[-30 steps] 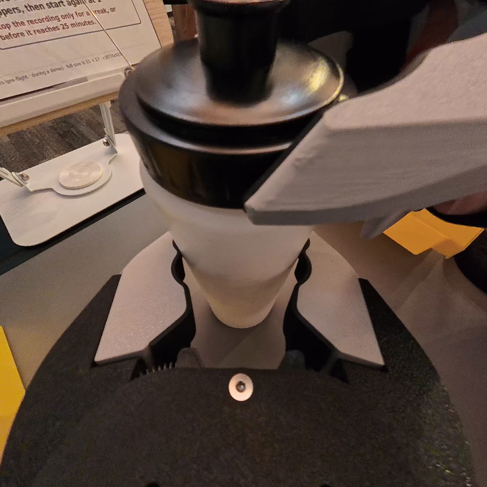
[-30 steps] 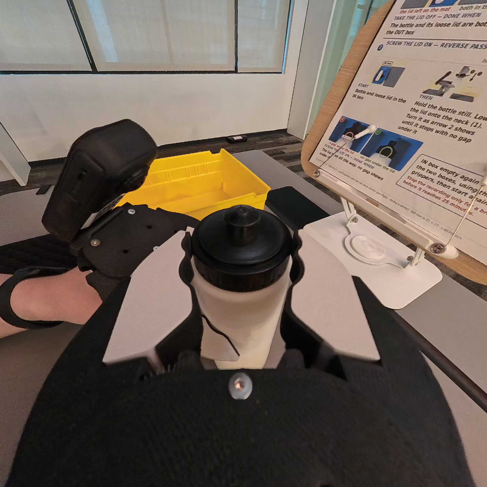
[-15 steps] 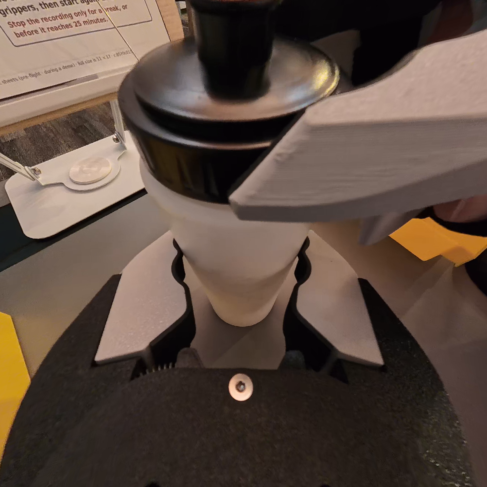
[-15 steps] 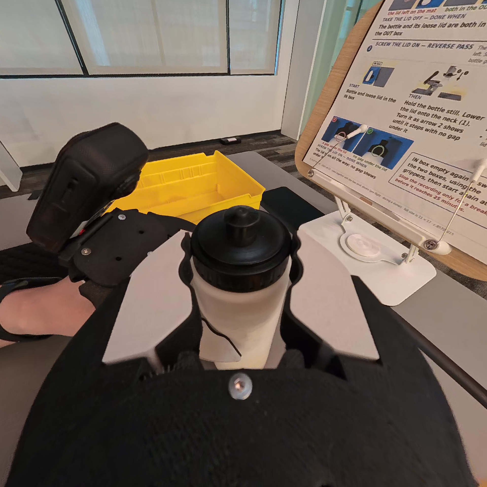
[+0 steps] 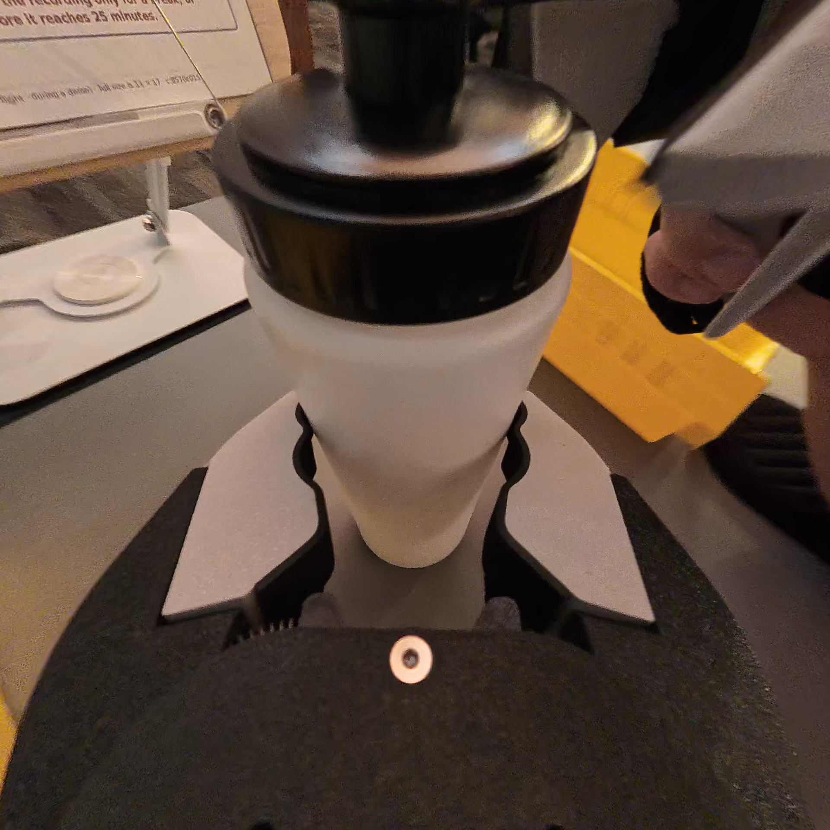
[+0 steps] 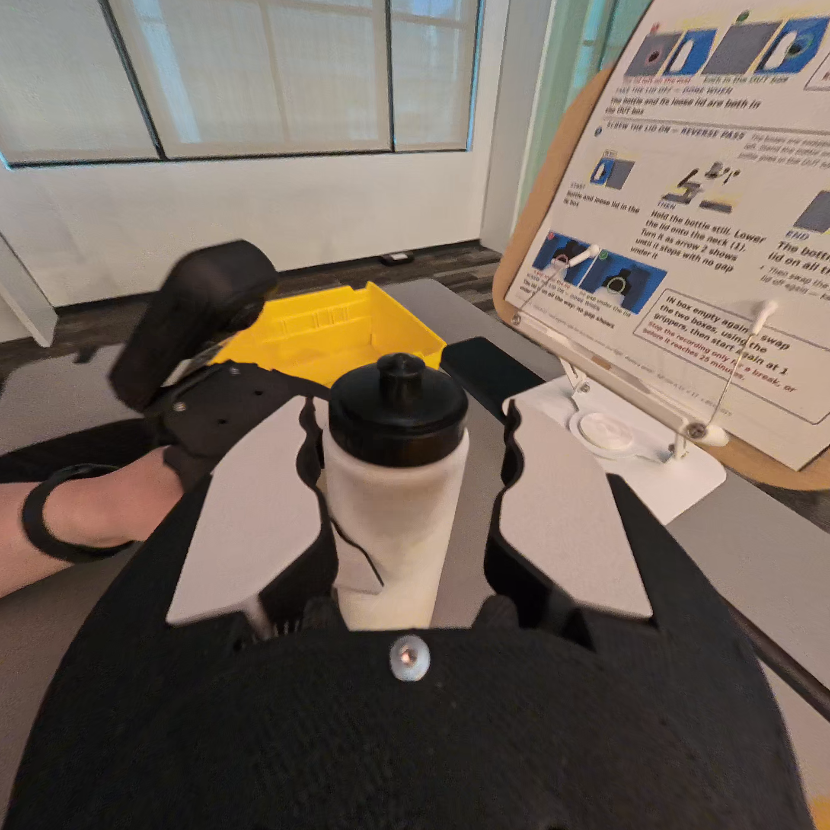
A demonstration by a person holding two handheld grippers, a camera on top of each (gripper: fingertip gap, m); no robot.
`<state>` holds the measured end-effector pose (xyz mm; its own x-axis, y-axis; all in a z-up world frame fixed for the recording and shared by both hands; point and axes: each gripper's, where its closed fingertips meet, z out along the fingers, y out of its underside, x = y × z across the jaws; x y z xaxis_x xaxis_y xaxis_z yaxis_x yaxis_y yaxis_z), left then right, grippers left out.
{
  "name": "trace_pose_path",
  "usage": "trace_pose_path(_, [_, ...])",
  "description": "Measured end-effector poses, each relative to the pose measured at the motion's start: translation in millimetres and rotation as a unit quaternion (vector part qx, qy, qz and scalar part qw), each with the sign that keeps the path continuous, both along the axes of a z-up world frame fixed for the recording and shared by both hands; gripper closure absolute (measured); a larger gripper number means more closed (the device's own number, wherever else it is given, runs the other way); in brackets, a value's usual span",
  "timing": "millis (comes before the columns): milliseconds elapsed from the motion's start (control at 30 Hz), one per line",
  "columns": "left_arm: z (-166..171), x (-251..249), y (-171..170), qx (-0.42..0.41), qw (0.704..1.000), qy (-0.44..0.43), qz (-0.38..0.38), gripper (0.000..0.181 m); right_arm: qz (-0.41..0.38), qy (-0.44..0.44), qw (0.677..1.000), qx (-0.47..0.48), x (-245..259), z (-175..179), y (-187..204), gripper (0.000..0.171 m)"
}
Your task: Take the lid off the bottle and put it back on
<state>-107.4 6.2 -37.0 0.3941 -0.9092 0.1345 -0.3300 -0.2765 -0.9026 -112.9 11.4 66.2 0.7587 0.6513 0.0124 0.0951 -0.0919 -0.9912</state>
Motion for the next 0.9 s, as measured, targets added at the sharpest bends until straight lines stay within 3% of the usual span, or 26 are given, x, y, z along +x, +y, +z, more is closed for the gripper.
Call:
trace_pose_path(167, [26,1,-20,-0.101,0.987,-0.092,-0.084,0.098,0.078,0.078,0.993,-0.034,17,15,-13,0.091])
trace_pose_path(300, [55,-3,-43,-0.167,0.961,-0.153,-0.159,0.098,0.191,0.143,0.963,-0.126,4,5,-28,0.091])
trace_pose_path(500, [69,-6,-64,-0.167,0.951,-0.150,-0.214,0.097,0.270,0.135,0.938,-0.170,-22,-8,-46,0.091])
trace_pose_path(733, [65,-10,-71,-0.126,0.956,-0.115,-0.238,0.097,0.286,0.086,0.938,-0.175,-38,-17,-55,0.092])
trace_pose_path(900, [69,-15,-71,-0.131,0.955,-0.118,-0.238,0.099,0.229,0.053,0.959,-0.155,-29,-8,-50,0.092])
